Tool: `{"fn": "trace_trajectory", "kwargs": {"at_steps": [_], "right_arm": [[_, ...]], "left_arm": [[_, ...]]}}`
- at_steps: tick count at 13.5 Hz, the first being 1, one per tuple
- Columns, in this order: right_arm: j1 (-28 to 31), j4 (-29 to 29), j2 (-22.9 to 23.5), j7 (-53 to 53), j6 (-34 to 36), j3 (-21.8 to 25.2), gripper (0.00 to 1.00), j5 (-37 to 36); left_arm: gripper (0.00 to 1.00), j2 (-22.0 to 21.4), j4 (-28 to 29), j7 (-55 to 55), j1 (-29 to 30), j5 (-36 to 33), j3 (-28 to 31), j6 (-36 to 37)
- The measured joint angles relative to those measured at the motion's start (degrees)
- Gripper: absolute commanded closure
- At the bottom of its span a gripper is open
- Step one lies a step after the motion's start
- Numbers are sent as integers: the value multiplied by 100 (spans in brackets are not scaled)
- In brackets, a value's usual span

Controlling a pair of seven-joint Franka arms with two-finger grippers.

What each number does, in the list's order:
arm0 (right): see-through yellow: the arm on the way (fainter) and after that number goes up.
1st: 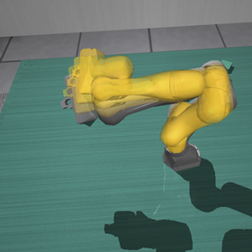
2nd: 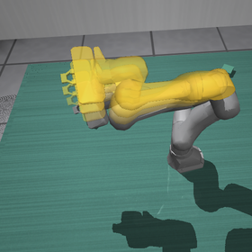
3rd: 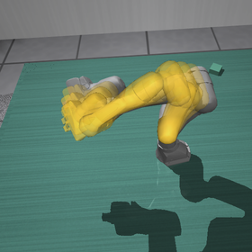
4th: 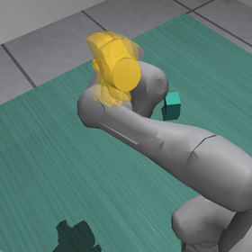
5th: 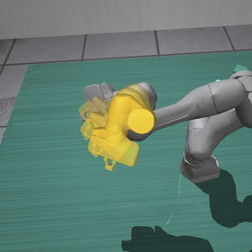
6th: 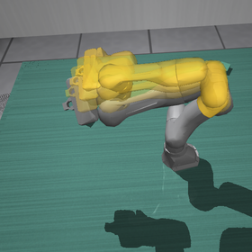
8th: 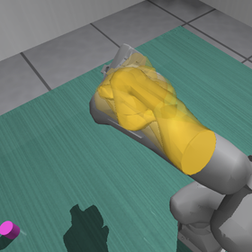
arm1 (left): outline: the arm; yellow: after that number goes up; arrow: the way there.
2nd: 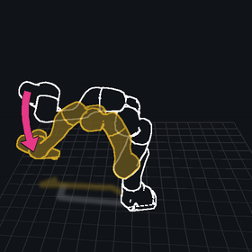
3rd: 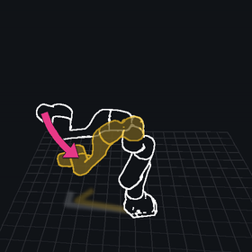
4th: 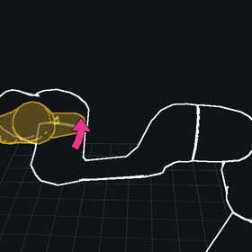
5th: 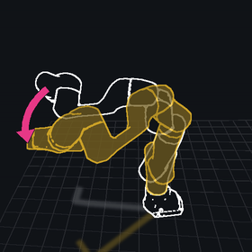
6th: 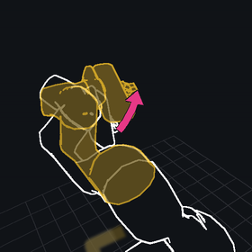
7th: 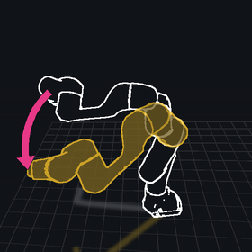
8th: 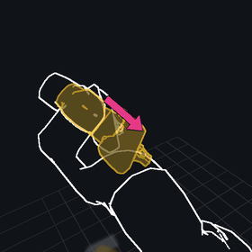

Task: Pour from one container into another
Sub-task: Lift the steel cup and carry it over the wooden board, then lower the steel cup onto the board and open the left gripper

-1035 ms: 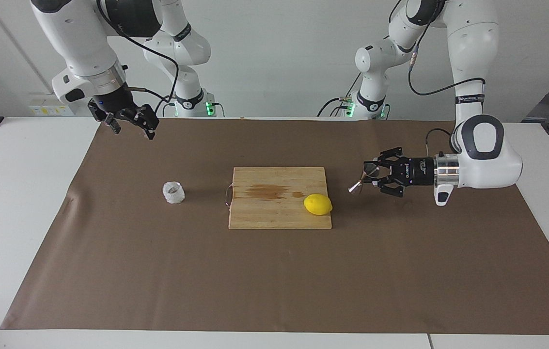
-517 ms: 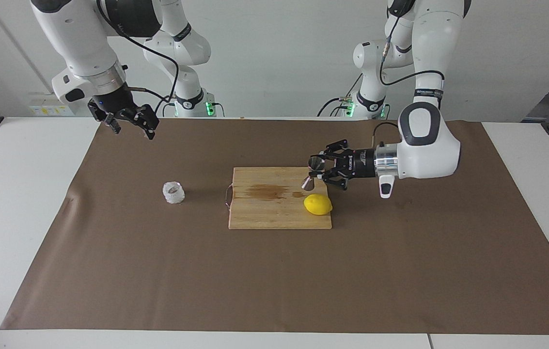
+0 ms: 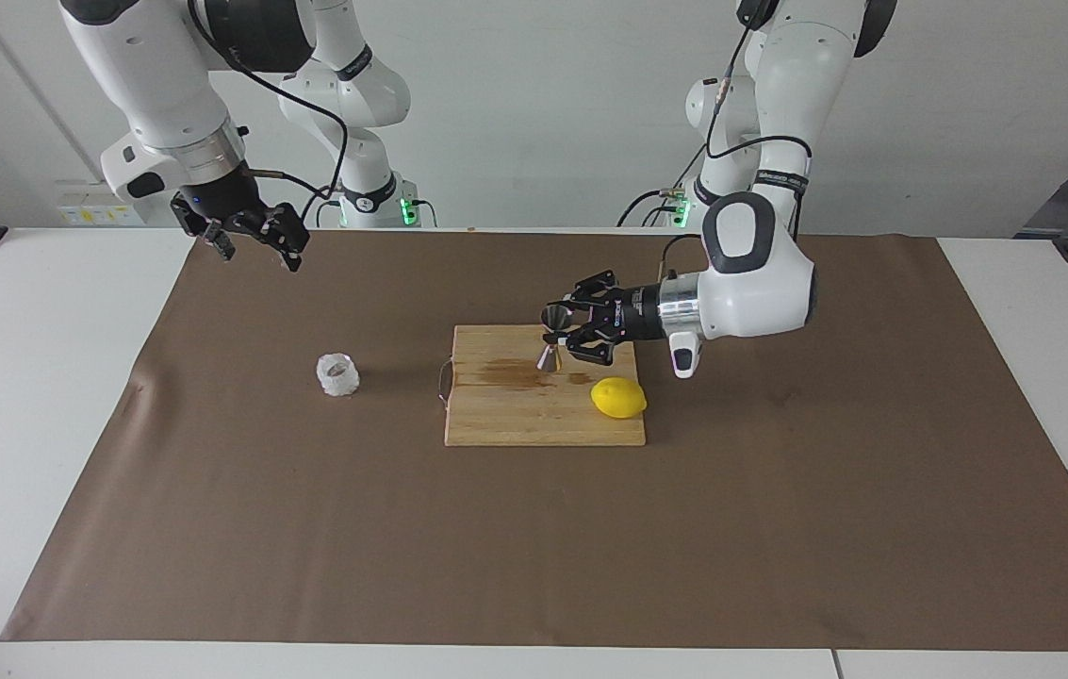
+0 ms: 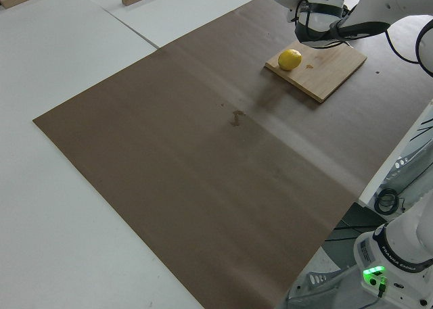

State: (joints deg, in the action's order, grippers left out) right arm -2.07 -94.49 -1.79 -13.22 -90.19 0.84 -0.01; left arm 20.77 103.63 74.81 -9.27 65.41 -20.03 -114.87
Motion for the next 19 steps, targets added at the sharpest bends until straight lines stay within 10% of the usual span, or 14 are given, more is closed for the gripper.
{"fn": "trace_trajectory", "kwargs": {"at_steps": [17,19], "right_arm": [[0,0,0,0,0,0,0,0],[0,0,0,0,0,0,0,0]], "left_arm": [[95,510,158,-762,-71,0,19,11],[45,523,158,-762,-78,0,19,11]]}}
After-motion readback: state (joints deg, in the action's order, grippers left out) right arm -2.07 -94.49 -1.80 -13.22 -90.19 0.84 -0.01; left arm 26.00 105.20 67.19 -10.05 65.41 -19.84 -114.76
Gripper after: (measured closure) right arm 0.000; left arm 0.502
